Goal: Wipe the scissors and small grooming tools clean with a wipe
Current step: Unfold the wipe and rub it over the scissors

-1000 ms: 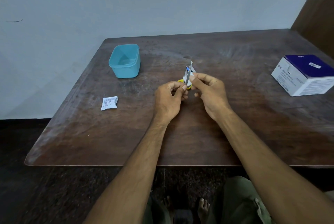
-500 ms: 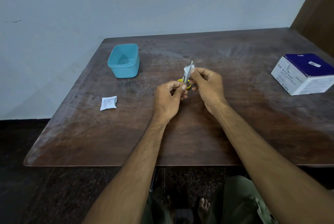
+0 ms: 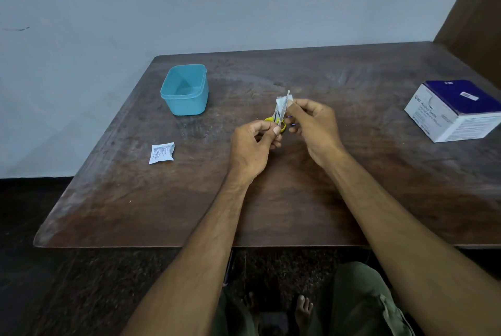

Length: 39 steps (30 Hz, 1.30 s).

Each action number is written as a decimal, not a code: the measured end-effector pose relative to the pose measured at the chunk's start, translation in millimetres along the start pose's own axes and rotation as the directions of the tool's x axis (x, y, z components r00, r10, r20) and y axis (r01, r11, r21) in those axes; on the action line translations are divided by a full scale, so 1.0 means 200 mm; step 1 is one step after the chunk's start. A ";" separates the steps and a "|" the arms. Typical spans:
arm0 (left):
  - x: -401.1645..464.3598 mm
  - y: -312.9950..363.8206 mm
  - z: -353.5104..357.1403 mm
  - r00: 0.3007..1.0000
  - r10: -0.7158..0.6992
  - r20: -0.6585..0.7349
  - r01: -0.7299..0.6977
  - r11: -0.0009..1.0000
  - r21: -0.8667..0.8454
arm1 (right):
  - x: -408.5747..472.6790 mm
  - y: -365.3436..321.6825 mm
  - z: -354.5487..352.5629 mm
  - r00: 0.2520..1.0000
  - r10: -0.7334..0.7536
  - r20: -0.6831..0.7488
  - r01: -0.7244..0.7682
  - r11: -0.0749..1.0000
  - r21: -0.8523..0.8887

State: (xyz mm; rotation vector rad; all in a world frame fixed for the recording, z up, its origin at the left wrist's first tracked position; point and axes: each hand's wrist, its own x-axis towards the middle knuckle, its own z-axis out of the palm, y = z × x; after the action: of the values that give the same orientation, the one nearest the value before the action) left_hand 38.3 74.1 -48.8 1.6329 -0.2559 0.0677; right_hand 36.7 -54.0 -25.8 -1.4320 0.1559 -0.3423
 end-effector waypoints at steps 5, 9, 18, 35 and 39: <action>0.00 0.01 -0.01 0.999 -0.010 -0.040 0.007 0.998 -0.070 | -0.03 0.04 0.01 0.998 -0.018 0.067 0.020 0.999 -0.041; 0.00 0.02 -0.01 0.995 -0.046 -0.091 0.032 0.987 -0.155 | -0.06 0.08 -0.01 0.990 -0.016 -0.142 0.020 0.999 0.025; -0.01 0.03 -0.01 0.997 -0.059 -0.058 0.049 0.985 -0.167 | -0.11 0.07 0.05 0.993 -0.117 0.005 0.116 0.982 -0.147; -0.01 0.02 -0.02 0.995 -0.074 -0.061 0.063 0.984 -0.166 | -0.11 0.08 0.03 0.987 -0.158 -0.012 0.157 0.985 -0.079; 0.00 0.02 -0.02 0.995 -0.078 -0.062 0.066 0.982 -0.178 | -0.09 0.08 0.00 0.983 -0.090 -0.162 0.093 0.995 0.016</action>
State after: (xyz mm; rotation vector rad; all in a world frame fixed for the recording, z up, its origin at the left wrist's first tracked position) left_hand 38.2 76.9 -45.2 1.4601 -0.1453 0.0447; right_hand 22.5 -45.7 -43.2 -1.3907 0.2167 -0.5343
